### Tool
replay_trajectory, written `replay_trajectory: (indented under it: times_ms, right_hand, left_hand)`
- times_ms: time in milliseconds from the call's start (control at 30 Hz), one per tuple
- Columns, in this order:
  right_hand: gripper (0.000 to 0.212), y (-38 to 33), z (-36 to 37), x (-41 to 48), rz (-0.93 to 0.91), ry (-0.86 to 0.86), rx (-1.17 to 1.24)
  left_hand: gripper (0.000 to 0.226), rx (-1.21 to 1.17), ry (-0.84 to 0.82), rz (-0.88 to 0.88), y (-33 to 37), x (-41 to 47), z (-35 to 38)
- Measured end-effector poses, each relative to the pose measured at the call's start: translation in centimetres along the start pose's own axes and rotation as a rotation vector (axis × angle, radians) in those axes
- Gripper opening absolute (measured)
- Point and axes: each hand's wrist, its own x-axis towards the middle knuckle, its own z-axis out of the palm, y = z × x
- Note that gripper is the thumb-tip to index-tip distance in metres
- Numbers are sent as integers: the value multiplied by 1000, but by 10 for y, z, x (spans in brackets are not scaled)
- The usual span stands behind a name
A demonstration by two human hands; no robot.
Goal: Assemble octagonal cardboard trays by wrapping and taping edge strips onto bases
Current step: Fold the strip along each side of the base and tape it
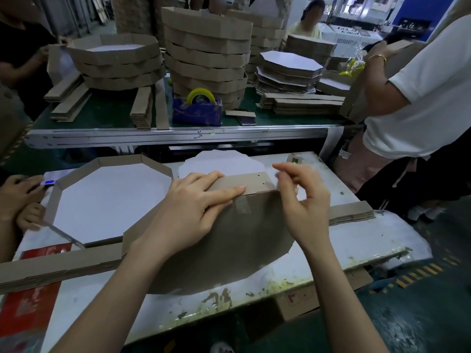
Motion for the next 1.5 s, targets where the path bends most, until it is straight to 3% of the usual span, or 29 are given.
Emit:
replay_trajectory:
  times_ms: [100, 167, 233, 300, 433, 667, 800, 867, 1133, 1333, 1500]
  right_hand:
    - [29, 5, -3, 19, 26, -340, 4]
    - [47, 7, -6, 26, 86, -619, 18]
    - [62, 10, -8, 30, 137, -781, 20]
    - [63, 14, -11, 36, 138, -857, -11]
    - [47, 19, -14, 46, 108, -850, -6]
    - [45, 22, -11, 45, 92, -802, 66]
    - [45, 24, -12, 45, 66, -825, 61]
    - [45, 25, -14, 46, 68, -825, 63]
    - [44, 27, -11, 42, 108, -789, 118]
    - [45, 28, -10, 42, 104, -790, 112]
    - [43, 28, -8, 43, 108, -788, 117]
  left_hand:
    - [39, 15, 4, 12, 0, 1, 1]
    - [40, 18, 6, 16, 0, 1, 1]
    - [41, 11, -6, 8, -1, 1, 0]
    - [41, 9, -14, 1, -2, 1, 0]
    - [38, 3, -8, 12, -3, 2, 2]
    - [37, -71, -5, -13, -5, 1, 1]
    - [48, -217, 125, -142, 9, 7, 3]
    - [44, -154, 209, -183, 17, 12, 6]
    - [38, 80, 333, 7, 12, 13, 14]
    - [57, 247, 177, -21, 8, 12, 11]
    - [109, 497, -92, -123, 9, 19, 9]
